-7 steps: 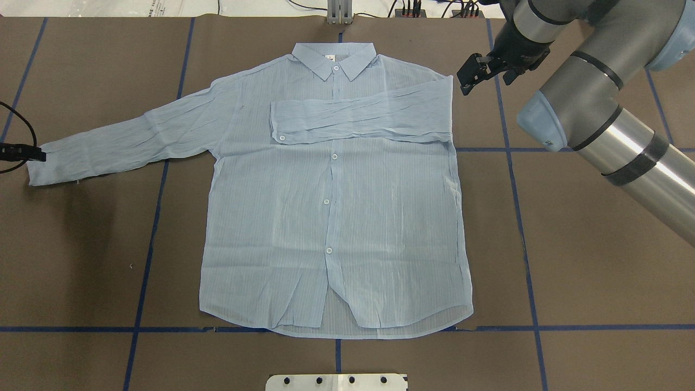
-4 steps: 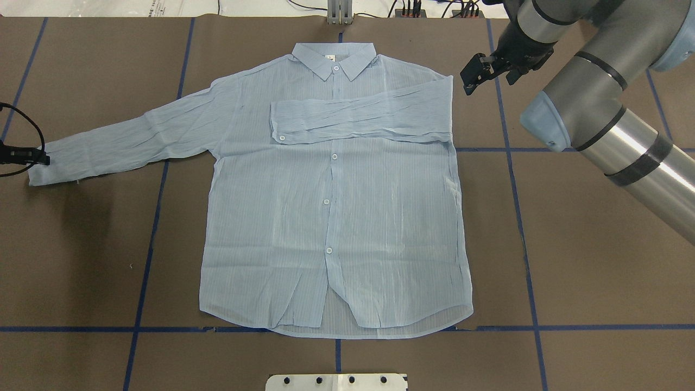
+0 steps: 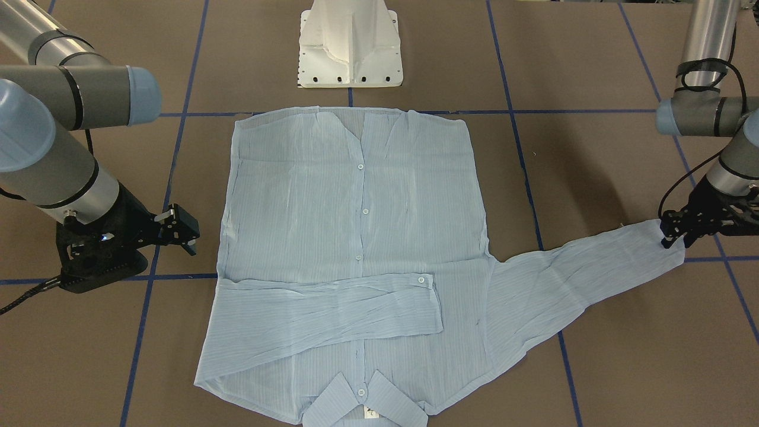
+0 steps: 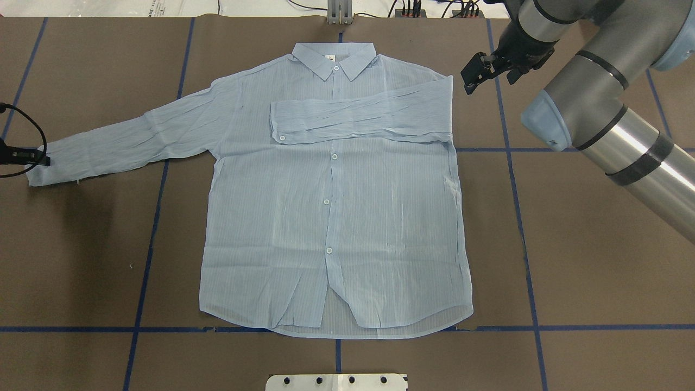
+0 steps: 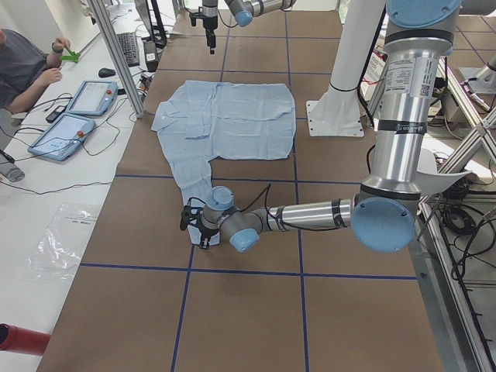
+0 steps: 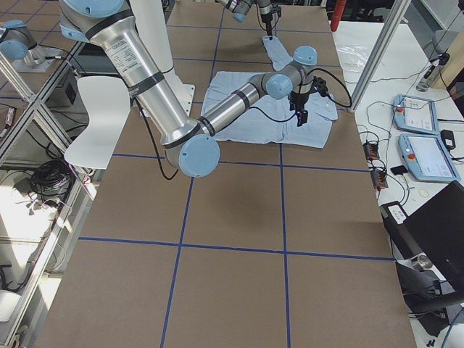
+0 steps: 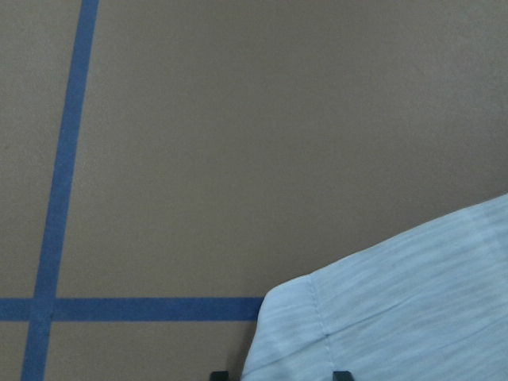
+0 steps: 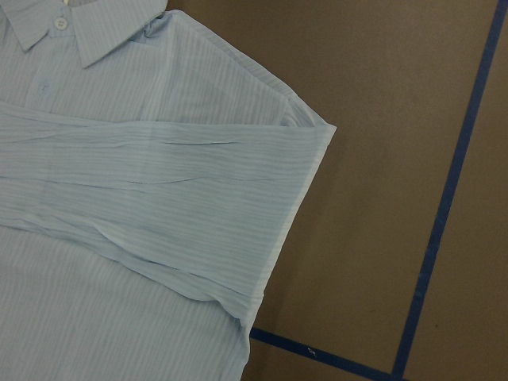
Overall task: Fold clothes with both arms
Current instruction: 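Hold the right gripper above the shirt while the left gripper approaches the other cuff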
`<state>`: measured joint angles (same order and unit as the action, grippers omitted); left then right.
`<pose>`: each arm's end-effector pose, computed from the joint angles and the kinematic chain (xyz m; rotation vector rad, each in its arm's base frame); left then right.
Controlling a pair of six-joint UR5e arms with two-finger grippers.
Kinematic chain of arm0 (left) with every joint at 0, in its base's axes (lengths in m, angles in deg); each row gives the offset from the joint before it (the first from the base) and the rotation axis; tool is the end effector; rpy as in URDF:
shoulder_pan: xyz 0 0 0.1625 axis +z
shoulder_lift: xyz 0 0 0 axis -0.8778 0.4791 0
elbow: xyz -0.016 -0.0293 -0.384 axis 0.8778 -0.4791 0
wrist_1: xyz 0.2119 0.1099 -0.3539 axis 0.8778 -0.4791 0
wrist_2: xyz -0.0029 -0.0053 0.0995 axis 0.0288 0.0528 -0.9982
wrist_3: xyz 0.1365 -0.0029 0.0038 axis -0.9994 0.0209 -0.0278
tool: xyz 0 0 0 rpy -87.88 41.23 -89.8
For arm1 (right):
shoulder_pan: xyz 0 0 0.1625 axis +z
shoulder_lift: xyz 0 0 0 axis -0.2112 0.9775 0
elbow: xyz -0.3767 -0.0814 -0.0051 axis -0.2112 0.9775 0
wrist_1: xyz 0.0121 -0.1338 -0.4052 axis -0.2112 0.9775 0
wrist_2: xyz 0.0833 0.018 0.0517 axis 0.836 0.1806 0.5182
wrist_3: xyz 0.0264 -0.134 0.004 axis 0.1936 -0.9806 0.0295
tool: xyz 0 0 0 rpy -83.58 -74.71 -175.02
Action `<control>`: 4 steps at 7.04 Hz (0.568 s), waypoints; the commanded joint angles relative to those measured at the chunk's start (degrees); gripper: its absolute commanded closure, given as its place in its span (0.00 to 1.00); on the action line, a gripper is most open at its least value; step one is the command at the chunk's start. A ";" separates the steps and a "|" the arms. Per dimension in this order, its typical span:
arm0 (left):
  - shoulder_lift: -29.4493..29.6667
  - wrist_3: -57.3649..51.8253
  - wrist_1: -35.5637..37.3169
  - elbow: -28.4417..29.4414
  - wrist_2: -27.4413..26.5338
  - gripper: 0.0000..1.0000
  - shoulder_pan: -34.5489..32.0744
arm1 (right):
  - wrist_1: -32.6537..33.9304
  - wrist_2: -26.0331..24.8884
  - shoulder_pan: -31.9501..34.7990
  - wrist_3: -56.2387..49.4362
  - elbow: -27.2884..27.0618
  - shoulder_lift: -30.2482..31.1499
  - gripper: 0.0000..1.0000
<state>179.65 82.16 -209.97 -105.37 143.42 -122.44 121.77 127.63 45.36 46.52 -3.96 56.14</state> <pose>0.2164 -0.5434 0.6720 0.3157 0.7707 -0.0830 -0.3279 -0.6158 0.2722 0.2235 -0.8406 -0.2341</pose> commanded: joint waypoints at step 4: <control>-0.15 -1.70 0.29 -0.19 0.24 0.50 -0.11 | -0.01 -0.59 -0.15 0.00 0.01 0.16 0.00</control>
<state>179.38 80.48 -209.75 -105.47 143.57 -122.51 121.76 127.23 45.27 46.53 -3.95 56.25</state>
